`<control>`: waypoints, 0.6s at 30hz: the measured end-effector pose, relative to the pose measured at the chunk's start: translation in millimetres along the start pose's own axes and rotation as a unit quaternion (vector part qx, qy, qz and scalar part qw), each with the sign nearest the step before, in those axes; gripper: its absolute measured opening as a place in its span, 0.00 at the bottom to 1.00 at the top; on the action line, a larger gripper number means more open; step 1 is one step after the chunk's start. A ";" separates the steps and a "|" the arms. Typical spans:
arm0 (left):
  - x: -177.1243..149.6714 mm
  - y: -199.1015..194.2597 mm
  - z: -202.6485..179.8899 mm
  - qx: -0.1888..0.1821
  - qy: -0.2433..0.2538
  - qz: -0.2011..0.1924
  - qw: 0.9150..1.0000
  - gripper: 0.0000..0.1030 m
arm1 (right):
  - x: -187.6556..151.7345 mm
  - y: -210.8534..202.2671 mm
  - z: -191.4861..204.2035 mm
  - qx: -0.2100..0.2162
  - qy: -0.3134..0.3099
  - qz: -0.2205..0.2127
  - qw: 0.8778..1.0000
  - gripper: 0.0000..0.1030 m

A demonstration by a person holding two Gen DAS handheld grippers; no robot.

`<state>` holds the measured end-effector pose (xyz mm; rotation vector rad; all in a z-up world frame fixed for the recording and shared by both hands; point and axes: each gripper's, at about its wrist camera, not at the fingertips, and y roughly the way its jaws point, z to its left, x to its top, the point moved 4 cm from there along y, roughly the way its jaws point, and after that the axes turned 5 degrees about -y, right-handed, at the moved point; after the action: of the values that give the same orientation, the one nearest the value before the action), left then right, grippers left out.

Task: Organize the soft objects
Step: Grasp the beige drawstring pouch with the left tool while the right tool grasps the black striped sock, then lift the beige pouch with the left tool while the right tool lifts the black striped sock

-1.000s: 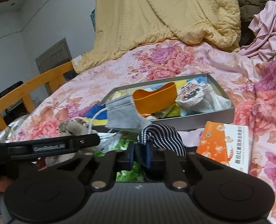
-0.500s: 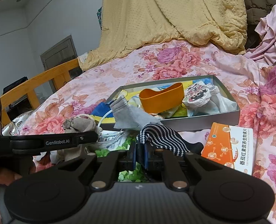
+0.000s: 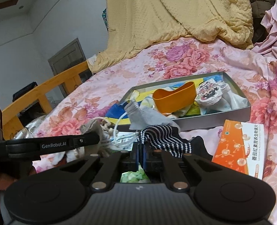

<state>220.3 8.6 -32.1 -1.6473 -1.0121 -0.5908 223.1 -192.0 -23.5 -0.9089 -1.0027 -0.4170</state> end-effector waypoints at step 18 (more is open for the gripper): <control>26.5 -87.9 -41.6 -0.052 -0.003 -0.014 0.999 0.03 | 33.0 -70.6 18.4 0.061 0.024 -0.097 0.993 0.04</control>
<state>164.0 -15.5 47.9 -1.7303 -1.0250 -0.6671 182.1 -214.8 41.4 -0.6899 -1.0649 -0.5329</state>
